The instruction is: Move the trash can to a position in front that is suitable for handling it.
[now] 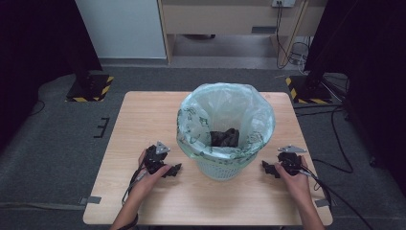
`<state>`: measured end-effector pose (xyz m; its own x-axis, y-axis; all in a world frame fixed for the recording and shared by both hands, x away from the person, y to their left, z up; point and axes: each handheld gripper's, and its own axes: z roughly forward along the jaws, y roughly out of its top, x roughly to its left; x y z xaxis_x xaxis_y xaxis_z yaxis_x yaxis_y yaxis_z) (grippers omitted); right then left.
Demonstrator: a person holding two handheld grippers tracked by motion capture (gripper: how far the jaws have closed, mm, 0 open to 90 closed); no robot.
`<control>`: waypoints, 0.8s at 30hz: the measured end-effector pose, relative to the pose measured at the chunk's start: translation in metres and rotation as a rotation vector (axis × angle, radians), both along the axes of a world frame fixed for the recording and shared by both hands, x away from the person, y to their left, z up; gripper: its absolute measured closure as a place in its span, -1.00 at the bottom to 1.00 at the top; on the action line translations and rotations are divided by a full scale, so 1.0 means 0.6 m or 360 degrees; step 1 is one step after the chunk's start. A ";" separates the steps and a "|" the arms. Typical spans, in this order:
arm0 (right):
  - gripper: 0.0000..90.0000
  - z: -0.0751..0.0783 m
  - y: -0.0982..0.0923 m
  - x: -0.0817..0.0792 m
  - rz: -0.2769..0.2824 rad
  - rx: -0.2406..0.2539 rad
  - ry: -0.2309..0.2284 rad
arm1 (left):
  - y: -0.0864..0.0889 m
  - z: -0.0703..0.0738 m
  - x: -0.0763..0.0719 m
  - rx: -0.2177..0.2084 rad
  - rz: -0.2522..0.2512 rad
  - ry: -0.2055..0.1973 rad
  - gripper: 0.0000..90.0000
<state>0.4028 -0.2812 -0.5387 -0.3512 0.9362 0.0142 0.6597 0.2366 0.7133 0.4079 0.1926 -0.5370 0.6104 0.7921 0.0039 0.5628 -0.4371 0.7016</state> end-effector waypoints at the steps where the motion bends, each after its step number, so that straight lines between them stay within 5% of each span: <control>1: -0.93 0.000 0.000 0.000 -0.0003 -0.0001 -0.0001 | 0.000 0.000 0.000 0.0000 -0.0001 0.0000 -1.00; 5: -0.88 0.001 -0.002 -0.001 -0.0023 0.0031 -0.0017 | 0.000 0.000 0.000 -0.0001 -0.0002 0.0000 -1.00; 7: -0.88 0.005 -0.001 -0.002 -0.0034 0.0125 -0.0017 | 0.000 0.000 0.001 -0.0001 -0.0004 0.0000 -1.00; 17: -0.89 0.046 -0.001 -0.009 -0.0007 0.0348 -0.0180 | 0.000 0.000 0.001 -0.0001 -0.0007 0.0001 -1.00; 24: -0.88 0.069 0.011 -0.010 -0.0005 0.0427 -0.0245 | 0.000 0.000 0.002 -0.0002 -0.0007 0.0001 -1.00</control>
<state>0.3967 -0.2748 -0.4974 -0.3653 0.9074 0.2079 0.5395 0.0243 0.8417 0.4088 0.1926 -0.5371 0.6139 0.7894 0.0023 0.5614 -0.4386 0.7017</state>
